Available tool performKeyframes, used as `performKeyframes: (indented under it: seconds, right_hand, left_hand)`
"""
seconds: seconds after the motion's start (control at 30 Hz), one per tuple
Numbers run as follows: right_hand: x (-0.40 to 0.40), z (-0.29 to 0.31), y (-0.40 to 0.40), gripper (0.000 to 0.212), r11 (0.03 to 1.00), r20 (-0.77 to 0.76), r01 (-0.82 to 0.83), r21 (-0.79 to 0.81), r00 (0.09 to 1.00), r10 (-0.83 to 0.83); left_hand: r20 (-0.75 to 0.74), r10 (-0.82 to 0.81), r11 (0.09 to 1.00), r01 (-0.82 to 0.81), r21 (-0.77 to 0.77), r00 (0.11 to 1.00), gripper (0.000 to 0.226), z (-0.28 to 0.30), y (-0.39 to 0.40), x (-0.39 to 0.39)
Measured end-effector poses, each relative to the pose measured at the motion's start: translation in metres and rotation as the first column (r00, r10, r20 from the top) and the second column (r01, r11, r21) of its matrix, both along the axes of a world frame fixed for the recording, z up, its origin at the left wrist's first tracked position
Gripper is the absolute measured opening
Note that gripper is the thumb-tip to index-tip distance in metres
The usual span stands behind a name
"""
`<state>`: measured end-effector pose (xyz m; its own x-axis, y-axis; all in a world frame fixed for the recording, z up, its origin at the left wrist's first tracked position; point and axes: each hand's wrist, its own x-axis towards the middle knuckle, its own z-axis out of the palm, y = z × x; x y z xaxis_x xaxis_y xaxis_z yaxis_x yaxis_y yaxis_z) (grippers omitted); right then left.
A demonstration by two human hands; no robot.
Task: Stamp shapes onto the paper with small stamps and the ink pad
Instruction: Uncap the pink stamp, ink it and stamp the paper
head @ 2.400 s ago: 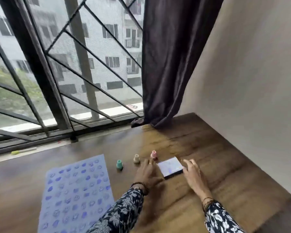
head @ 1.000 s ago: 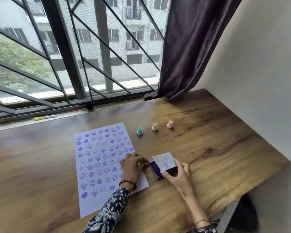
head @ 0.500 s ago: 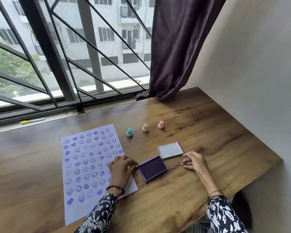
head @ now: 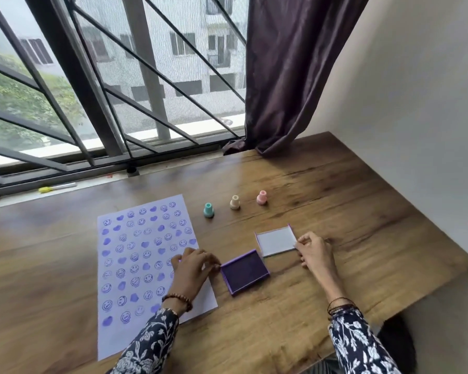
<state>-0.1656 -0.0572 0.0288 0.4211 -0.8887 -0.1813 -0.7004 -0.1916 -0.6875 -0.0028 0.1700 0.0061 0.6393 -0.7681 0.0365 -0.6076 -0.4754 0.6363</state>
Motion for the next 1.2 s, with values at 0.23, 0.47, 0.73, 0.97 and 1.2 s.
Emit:
performKeyframes:
  seconds: [0.23,0.47,0.73,0.97,1.2]
  right_hand:
    - [0.039,0.026,-0.025,0.006,0.99,0.098,-0.098,-0.098,0.989,0.108]
    - [0.114,0.018,-0.069,0.038,0.884,0.028,-0.447,-0.138,0.89,0.454]
    - [0.109,-0.001,-0.062,0.012,0.912,0.389,-0.382,0.147,0.87,0.302]
    - [0.068,0.012,-0.012,0.016,0.87,0.578,-0.416,0.263,0.791,0.203]
    - [0.068,0.026,0.039,0.026,0.93,0.56,-0.203,0.308,0.828,-0.004]
  left_hand:
    - [-0.48,0.157,0.935,-0.286,-0.21,0.863,0.01,0.04,-0.074,0.003]
    - [-0.954,0.1,0.914,-0.406,-0.024,0.281,0.027,0.036,-0.174,0.024]
    - [-0.971,0.053,0.856,-0.511,-0.076,0.233,0.013,0.025,-0.173,0.029]
    - [-0.958,-0.1,0.87,-0.444,-0.215,0.268,0.015,0.032,-0.132,0.008]
    - [-0.8,-0.104,0.904,-0.28,-0.324,0.591,0.016,0.044,-0.092,0.001]
